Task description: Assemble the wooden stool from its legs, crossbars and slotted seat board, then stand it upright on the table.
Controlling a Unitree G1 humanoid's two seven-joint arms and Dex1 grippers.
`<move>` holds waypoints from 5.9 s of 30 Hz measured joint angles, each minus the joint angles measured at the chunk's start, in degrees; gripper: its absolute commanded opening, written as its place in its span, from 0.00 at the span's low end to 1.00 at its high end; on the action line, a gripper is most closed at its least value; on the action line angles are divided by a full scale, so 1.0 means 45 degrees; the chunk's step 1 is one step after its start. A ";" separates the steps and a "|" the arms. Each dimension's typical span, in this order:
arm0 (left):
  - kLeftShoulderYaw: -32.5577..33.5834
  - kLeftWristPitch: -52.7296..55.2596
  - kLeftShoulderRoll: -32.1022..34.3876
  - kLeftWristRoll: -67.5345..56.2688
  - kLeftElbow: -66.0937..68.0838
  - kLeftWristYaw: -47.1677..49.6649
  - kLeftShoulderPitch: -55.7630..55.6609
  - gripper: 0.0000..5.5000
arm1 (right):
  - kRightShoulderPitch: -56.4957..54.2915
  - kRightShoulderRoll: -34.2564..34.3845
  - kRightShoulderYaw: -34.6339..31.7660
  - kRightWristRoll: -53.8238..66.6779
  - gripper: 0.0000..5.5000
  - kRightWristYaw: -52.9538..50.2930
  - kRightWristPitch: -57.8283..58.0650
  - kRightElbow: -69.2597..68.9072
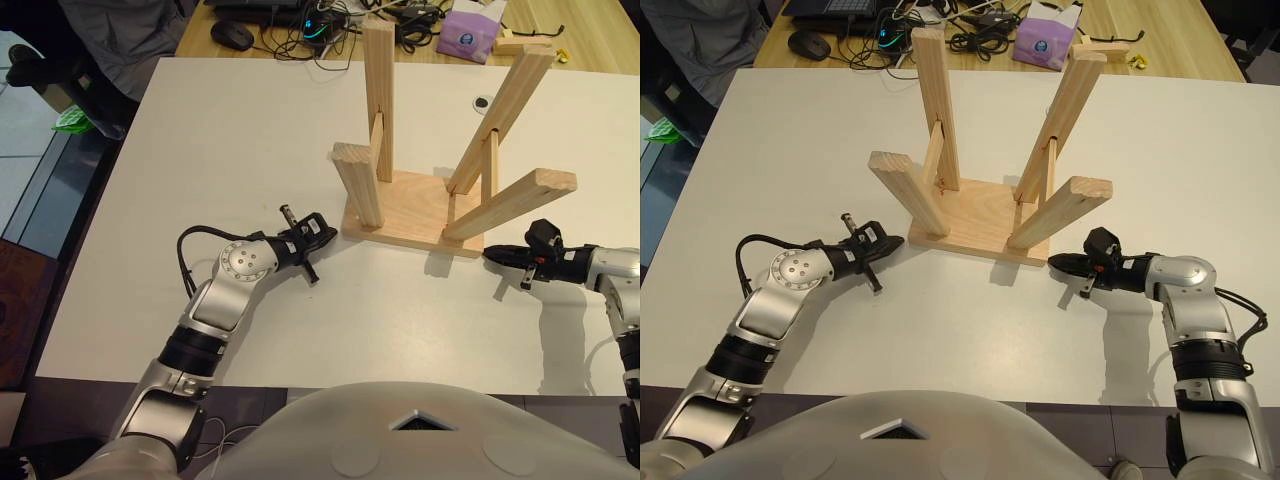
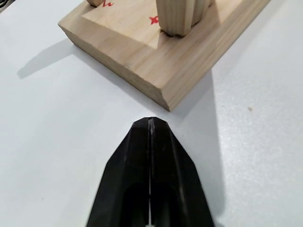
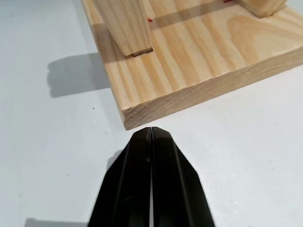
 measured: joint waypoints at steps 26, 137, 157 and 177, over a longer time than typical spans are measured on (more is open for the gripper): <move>0.0522 0.1456 -0.0738 -0.1323 -0.1072 -0.0297 0.0472 0.00 | -0.0171 -0.0047 -0.0113 0.0135 0.01 0.0179 0.1005 -0.0314; 0.1557 -0.0930 -0.0460 -0.2117 0.4005 -0.0981 -0.1797 0.00 | -0.2547 0.1227 -0.0113 -0.0972 0.01 -0.1463 -0.1231 0.3405; 0.0052 -0.2372 -0.0238 0.0602 0.4699 -0.0217 -0.2704 0.00 | -0.3123 0.1557 0.0520 -0.1369 0.01 -0.1436 -0.2803 0.4735; 0.0218 -0.2081 -0.1460 0.0361 0.4517 0.0252 -0.2493 0.00 | -0.3305 0.1489 0.0431 -0.1319 0.01 -0.1229 -0.2775 0.4942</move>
